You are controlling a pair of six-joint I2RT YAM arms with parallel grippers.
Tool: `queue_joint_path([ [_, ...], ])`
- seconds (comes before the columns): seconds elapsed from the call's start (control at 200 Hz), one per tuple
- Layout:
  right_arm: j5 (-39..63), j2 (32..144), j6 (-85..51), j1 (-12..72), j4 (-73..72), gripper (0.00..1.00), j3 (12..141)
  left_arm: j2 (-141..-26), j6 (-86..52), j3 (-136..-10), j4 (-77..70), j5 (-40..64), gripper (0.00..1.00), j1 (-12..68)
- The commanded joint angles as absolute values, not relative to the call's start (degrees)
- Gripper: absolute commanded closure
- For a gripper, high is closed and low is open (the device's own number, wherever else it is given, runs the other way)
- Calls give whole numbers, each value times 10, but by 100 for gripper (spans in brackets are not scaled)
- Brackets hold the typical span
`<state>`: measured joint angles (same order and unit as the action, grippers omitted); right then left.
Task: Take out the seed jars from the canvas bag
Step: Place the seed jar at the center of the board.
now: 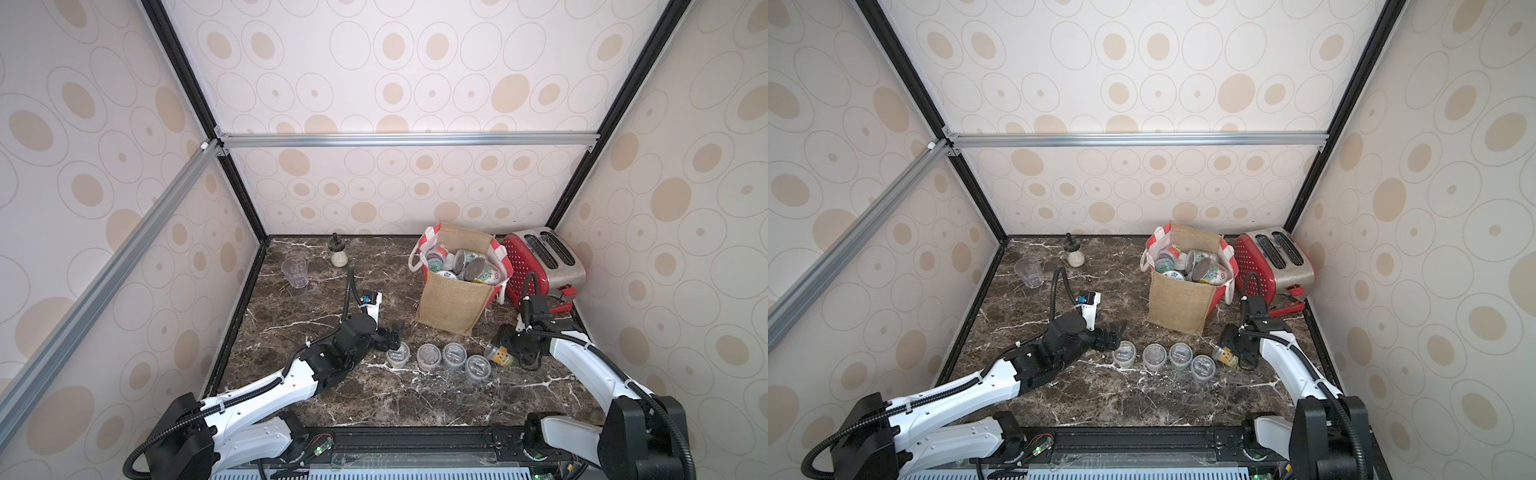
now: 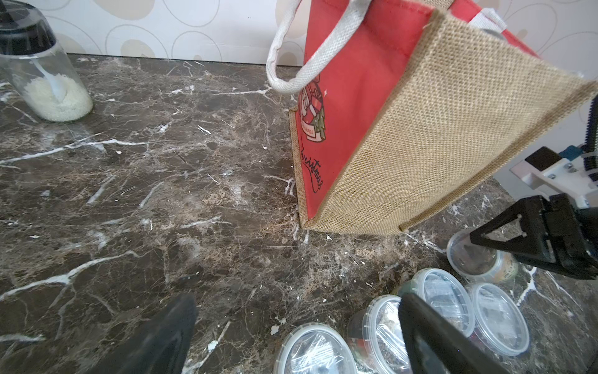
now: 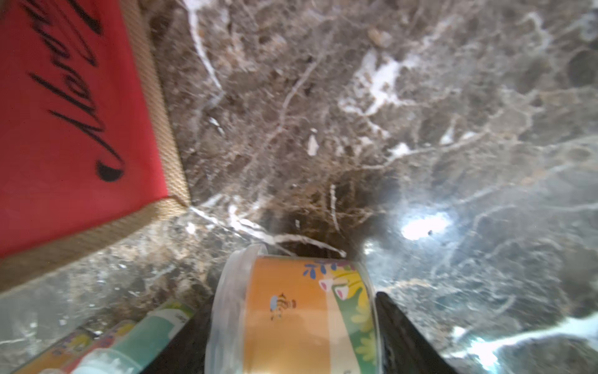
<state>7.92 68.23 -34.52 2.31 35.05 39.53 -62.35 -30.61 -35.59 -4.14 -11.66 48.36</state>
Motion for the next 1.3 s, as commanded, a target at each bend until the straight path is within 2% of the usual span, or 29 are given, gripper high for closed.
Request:
queue_joint_path([
  [0.0,132,673,-380,27,270,34,383,-615,-304,-375,-41,-119,2,479],
  [0.345,222,716,-417,11,103,35,324,-611,-301,-374,-38,-122,2,477],
  [0.59,280,713,-420,-41,30,35,262,-615,-301,-374,-41,-120,2,476],
  [1.18,354,706,-406,-137,-10,29,199,-624,-300,-387,-37,-115,2,475],
  [1.295,356,701,-406,-144,-9,23,194,-626,-301,-390,-35,-115,2,475],
])
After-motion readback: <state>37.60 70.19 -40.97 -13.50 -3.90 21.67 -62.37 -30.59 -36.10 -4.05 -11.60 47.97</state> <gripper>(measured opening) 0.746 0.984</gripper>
